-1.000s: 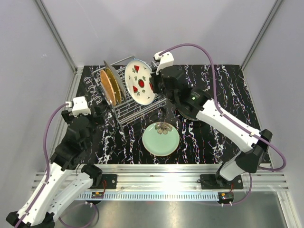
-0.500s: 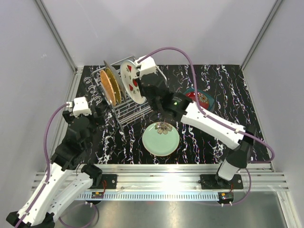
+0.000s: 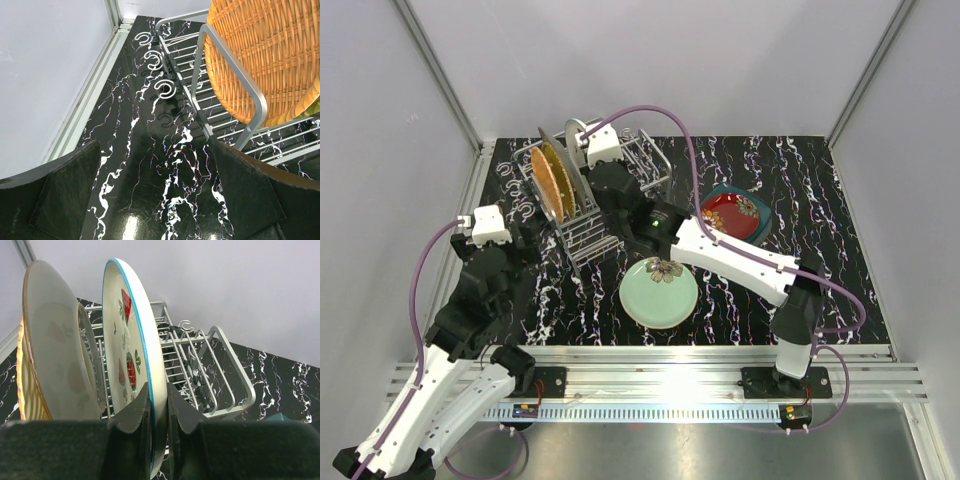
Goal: Load the plates into the dish rack
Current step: Insert the plate into the dish rack
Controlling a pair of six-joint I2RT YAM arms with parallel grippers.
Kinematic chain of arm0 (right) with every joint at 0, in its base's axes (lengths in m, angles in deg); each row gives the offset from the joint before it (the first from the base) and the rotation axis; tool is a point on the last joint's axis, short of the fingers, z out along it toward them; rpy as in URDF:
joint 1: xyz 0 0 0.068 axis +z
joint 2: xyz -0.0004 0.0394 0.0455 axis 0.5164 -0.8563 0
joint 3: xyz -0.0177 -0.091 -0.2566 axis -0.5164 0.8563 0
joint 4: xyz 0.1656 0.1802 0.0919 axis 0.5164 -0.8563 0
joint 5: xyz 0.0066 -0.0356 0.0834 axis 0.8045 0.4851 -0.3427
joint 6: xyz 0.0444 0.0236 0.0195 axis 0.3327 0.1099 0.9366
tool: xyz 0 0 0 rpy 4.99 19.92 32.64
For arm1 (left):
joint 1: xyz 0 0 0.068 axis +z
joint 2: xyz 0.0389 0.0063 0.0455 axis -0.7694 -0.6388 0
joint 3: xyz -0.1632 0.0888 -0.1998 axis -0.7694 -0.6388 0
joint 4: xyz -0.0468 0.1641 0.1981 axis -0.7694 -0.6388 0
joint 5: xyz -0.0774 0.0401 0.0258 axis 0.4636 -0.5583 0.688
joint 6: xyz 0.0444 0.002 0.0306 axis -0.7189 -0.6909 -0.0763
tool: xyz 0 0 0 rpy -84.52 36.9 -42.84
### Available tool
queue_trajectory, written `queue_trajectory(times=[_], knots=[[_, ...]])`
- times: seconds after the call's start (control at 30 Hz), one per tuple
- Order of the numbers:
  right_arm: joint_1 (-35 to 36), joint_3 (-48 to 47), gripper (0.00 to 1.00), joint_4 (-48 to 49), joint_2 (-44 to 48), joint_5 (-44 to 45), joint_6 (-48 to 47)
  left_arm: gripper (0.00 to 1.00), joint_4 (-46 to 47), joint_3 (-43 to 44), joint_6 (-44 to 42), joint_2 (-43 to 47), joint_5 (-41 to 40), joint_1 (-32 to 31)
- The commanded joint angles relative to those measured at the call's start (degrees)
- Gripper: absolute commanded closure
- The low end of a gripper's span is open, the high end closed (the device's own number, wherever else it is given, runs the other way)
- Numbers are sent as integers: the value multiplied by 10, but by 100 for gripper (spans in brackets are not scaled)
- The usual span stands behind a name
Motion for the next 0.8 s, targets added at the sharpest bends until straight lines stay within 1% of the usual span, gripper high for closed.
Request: queue_trajectory(times=[0.0, 0.33, 0.7, 0.77], knots=[[2, -45, 100, 117, 1, 66, -39, 1, 33, 0, 8, -1, 7, 3], [6, -27, 100, 160, -26, 86, -63, 1, 35, 0, 7, -7, 8, 3], [11, -5, 100, 167, -37, 75, -64, 1, 35, 0, 6, -11, 8, 2], [13, 0, 98, 170, -39, 76, -67, 1, 35, -1, 6, -13, 9, 3]])
